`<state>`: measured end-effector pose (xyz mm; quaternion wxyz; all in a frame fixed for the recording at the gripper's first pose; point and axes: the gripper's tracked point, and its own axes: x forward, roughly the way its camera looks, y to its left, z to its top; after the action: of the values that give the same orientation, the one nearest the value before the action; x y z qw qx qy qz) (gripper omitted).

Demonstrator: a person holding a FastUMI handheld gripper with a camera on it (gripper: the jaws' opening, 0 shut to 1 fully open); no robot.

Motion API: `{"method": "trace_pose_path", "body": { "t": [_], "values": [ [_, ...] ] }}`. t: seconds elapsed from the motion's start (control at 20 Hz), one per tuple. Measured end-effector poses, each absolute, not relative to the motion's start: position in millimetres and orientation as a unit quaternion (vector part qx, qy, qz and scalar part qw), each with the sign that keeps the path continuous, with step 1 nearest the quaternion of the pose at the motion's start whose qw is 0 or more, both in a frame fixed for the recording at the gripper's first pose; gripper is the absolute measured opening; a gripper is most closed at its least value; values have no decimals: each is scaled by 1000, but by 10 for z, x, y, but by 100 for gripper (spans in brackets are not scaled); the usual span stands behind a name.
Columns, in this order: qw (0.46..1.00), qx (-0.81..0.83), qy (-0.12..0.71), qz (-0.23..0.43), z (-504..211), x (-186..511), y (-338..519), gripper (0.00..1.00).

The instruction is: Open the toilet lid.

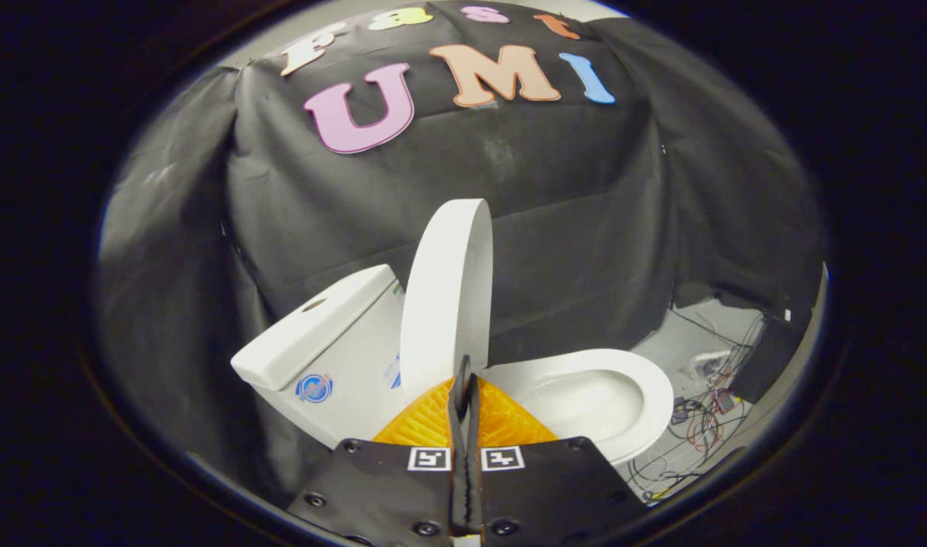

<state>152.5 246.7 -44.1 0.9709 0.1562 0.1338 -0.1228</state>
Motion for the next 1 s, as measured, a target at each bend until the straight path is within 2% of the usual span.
{"method": "trace_pose_path", "body": {
  "t": [1.0],
  "values": [
    [988,38,132,-72,-301,2019,3407,0]
  ]
}}
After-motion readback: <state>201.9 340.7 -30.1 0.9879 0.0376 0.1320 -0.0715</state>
